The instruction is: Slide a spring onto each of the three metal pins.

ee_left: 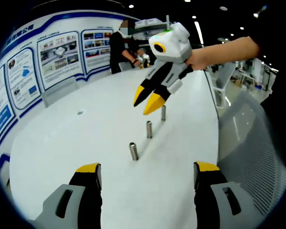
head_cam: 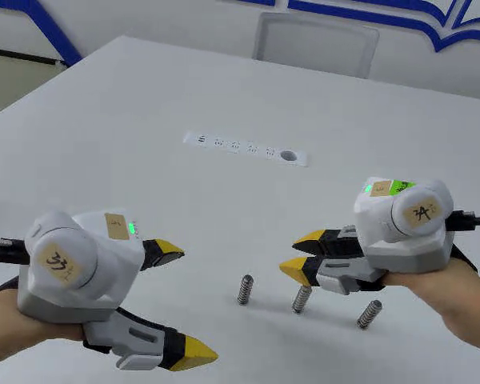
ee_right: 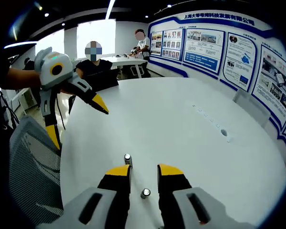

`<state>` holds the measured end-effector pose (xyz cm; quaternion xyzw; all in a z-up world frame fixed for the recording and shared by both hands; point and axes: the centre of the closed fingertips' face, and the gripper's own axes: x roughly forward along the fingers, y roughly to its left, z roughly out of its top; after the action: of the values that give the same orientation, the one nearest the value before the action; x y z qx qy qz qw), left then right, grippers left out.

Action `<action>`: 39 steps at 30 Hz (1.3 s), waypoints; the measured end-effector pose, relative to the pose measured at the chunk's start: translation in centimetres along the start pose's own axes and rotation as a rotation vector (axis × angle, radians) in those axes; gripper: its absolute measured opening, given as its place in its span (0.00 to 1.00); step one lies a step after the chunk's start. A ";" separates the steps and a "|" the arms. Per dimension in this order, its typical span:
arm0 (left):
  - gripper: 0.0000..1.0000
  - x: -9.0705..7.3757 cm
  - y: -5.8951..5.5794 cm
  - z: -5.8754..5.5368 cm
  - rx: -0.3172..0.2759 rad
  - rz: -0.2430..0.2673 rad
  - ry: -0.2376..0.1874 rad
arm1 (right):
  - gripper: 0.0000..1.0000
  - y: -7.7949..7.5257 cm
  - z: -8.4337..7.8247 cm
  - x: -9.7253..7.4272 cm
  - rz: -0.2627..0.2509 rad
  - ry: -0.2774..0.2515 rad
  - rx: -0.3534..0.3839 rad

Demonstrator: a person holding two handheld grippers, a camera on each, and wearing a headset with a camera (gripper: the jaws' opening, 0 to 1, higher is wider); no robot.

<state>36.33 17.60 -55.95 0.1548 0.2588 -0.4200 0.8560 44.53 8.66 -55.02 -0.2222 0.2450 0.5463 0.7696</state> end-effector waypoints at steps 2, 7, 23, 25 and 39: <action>0.82 0.0 0.6 0.3 0.015 0.008 0.006 | 0.23 -0.2 -0.4 -1.3 -0.002 0.004 -0.005; 0.83 -0.3 1.6 1.3 0.011 0.028 -0.009 | 0.26 -0.2 -1.9 -4.0 -0.005 0.022 -0.023; 0.96 -1.5 2.0 3.2 -0.050 0.057 -0.070 | 0.44 -0.8 -6.4 -12.2 -0.108 -0.008 0.070; 0.97 -1.7 1.8 3.0 -0.050 0.056 -0.066 | 0.45 -0.6 -6.9 -13.0 -0.118 -0.012 0.073; 1.00 -2.3 2.3 3.9 -0.036 0.062 -0.075 | 0.55 -0.9 -8.0 -16.6 -0.185 -0.090 0.183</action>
<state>38.26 18.57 -51.34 0.1313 0.2289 -0.3940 0.8804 39.66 -8.65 -50.95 -0.1481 0.2374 0.4578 0.8439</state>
